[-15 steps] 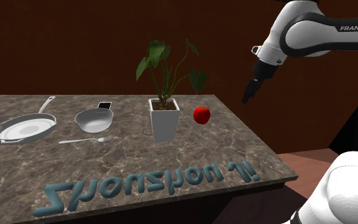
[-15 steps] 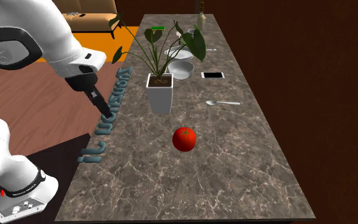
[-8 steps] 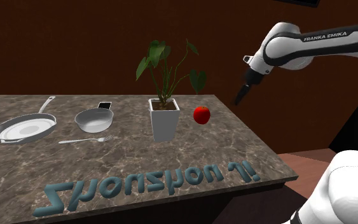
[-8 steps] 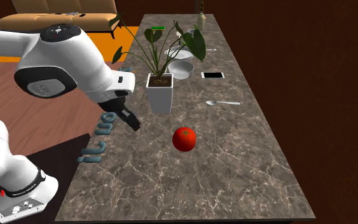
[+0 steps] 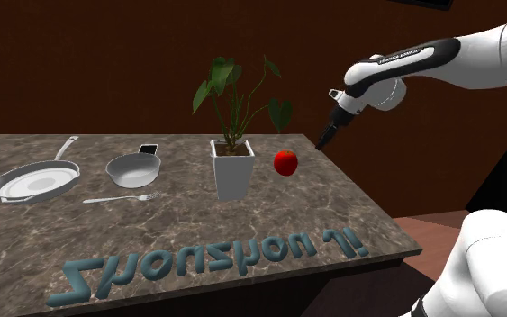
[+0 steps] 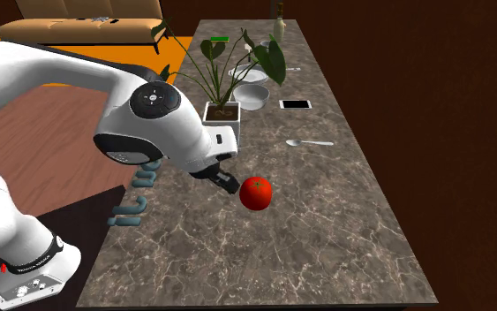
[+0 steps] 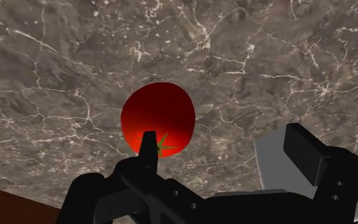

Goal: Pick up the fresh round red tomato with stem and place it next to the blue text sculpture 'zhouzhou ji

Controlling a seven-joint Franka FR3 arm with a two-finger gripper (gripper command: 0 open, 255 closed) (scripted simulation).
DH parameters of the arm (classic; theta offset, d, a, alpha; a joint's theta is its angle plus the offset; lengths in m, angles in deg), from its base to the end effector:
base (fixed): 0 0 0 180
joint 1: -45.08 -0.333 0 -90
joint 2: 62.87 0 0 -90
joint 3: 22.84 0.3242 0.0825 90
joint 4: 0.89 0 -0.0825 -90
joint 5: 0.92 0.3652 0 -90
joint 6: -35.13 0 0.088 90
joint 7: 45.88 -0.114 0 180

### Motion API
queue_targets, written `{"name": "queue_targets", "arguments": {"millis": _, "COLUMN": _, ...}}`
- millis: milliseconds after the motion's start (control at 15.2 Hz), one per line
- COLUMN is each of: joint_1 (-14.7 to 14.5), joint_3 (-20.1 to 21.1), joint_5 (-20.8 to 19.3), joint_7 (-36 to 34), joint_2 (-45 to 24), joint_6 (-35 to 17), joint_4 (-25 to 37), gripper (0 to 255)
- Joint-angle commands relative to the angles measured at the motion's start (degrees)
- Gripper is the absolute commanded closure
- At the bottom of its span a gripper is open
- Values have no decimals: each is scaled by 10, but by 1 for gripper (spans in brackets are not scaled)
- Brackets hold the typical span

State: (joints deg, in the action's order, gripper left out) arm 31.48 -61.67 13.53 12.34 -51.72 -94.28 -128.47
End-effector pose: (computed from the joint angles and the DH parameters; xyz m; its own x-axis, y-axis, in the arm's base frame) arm 0.4507 -0.2164 0.4669 0.8517 0.3801 0.3607 0.4255 -0.9034 -0.0526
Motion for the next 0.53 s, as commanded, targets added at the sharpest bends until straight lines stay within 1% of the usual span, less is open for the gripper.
{"name": "queue_targets", "arguments": {"millis": 0, "joint_1": -22, "joint_3": -32, "joint_5": 77, "joint_7": 82, "joint_2": -62, "joint_6": 0, "joint_4": 37, "gripper": 0}}
{"name": "queue_targets", "arguments": {"millis": 132, "joint_1": -25, "joint_3": -49, "joint_5": 158, "joint_7": 161, "joint_2": -129, "joint_6": 17, "joint_4": 81, "gripper": 0}}
{"name": "queue_targets", "arguments": {"millis": 264, "joint_1": -8, "joint_3": -49, "joint_5": 234, "joint_7": 230, "joint_2": -197, "joint_6": 44, "joint_4": 130, "gripper": 0}}
{"name": "queue_targets", "arguments": {"millis": 330, "joint_1": 6, "joint_3": -43, "joint_5": 267, "joint_7": 259, "joint_2": -229, "joint_6": 59, "joint_4": 156, "gripper": 0}}
{"name": "queue_targets", "arguments": {"millis": 396, "joint_1": 19, "joint_3": -36, "joint_5": 288, "joint_7": 278, "joint_2": -252, "joint_6": 71, "joint_4": 176, "gripper": 0}}
{"name": "queue_targets", "arguments": {"millis": 462, "joint_1": 21, "joint_3": -31, "joint_5": 293, "joint_7": 281, "joint_2": -257, "joint_6": 66, "joint_4": 175, "gripper": 0}}
